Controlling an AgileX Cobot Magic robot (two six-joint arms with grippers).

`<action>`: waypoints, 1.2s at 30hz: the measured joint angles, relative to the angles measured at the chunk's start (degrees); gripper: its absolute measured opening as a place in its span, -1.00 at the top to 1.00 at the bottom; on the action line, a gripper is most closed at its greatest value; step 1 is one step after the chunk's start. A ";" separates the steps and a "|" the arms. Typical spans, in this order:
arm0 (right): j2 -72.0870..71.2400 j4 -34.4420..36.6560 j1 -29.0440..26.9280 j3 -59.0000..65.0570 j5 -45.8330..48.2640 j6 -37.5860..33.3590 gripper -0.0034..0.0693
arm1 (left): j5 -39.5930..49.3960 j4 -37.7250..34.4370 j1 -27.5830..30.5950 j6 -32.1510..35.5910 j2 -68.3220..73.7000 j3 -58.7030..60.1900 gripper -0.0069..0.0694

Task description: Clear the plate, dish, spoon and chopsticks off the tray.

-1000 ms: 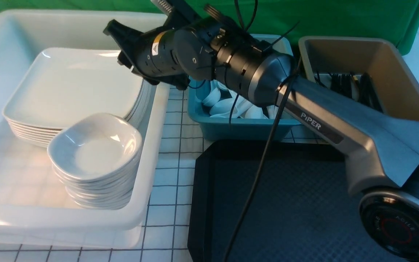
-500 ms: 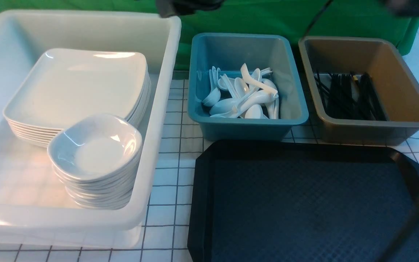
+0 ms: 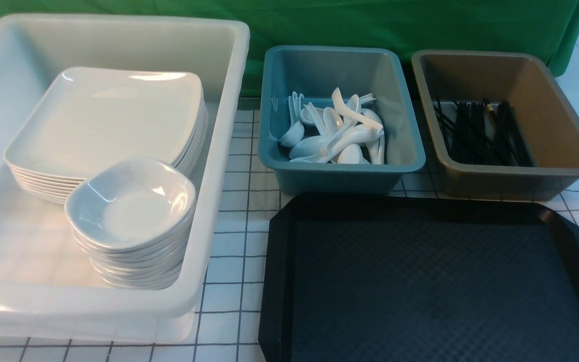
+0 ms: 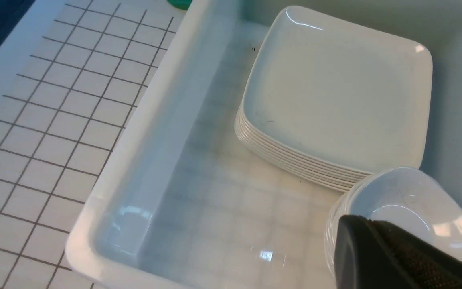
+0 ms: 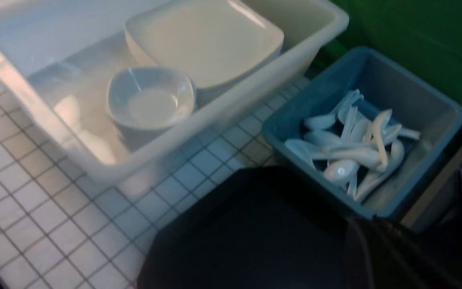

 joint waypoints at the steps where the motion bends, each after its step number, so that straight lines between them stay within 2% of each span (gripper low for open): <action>1: -4.82 -0.19 0.00 6.61 -2.00 0.00 0.82 | -0.05 -0.65 0.00 0.00 0.00 0.00 0.76; 3: -8.21 -0.26 0.00 11.48 -4.14 0.06 0.82 | -0.24 -0.96 0.00 0.00 0.00 0.00 0.76; 6: -23.26 -0.33 0.00 29.12 -17.72 0.77 0.82 | -0.75 -2.69 0.00 0.13 0.00 0.00 0.76; 7: -29.66 -0.27 0.00 36.79 -25.98 0.90 0.82 | -0.82 -2.91 0.00 0.54 0.00 0.00 0.76; 10: -35.08 0.21 0.00 46.62 -36.06 0.95 0.82 | -1.00 -2.98 0.00 1.32 0.00 0.00 0.76; 12: -38.97 1.02 0.00 60.10 -51.02 0.95 0.82 | -1.00 -2.98 0.00 1.43 0.00 0.00 0.76; 16: -39.37 1.14 0.00 68.45 -61.46 2.49 0.82 | -1.12 -2.98 0.00 1.48 0.00 0.00 0.76; 20: -39.41 1.19 0.00 70.84 -64.53 3.86 0.82 | -1.12 -2.98 0.00 1.48 0.05 0.00 0.76; 36: -39.41 1.19 0.00 71.39 -62.17 4.19 0.77 | 0.92 -3.20 0.00 4.92 0.05 0.00 0.76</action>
